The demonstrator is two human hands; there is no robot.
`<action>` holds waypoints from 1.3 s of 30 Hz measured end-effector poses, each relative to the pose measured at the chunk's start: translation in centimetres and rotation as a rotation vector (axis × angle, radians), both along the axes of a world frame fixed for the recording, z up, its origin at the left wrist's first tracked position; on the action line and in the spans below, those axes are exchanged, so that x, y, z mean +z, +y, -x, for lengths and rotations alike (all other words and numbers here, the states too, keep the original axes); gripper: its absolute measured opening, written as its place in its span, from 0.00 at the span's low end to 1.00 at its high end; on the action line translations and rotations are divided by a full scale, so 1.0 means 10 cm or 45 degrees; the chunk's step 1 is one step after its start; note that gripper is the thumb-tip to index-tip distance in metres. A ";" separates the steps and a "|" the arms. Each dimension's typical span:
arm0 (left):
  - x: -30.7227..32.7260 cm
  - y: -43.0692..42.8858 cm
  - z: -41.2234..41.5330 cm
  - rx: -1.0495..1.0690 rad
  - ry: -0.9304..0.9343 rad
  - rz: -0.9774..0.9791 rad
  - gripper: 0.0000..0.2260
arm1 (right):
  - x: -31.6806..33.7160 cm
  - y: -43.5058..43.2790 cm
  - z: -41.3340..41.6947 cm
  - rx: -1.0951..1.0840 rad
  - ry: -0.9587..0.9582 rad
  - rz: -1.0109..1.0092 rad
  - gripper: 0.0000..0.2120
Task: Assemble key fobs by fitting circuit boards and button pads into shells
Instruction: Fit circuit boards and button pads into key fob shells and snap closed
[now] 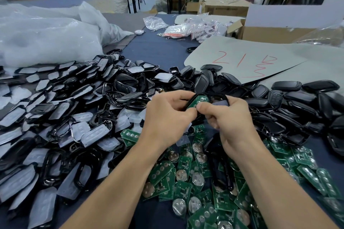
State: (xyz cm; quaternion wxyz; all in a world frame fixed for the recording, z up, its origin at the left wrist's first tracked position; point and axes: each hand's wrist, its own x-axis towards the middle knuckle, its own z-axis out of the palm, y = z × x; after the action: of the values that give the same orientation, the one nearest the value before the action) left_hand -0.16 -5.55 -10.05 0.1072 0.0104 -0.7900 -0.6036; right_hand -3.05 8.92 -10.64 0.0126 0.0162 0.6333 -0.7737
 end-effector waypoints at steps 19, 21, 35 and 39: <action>0.01 -0.07 0.08 0.166 -0.066 -0.334 0.19 | 0.08 0.17 0.06 0.406 -0.424 0.563 0.22; 0.02 -0.06 0.08 0.158 -0.070 -0.362 0.18 | 0.06 0.17 0.06 0.433 -0.381 0.462 0.25; 0.15 -0.03 -0.01 0.203 -0.117 -0.366 0.13 | 0.02 0.13 0.03 0.650 -0.327 0.221 0.36; 0.16 -0.02 -0.03 0.129 -0.132 -0.256 0.16 | 0.03 0.10 0.00 0.713 -0.291 0.175 0.43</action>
State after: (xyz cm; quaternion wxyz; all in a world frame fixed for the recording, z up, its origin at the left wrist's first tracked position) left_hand 0.16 -5.79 -8.49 0.0950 0.0920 -0.7283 -0.6724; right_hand -3.03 9.96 -10.38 0.2974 -0.0730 0.5538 -0.7743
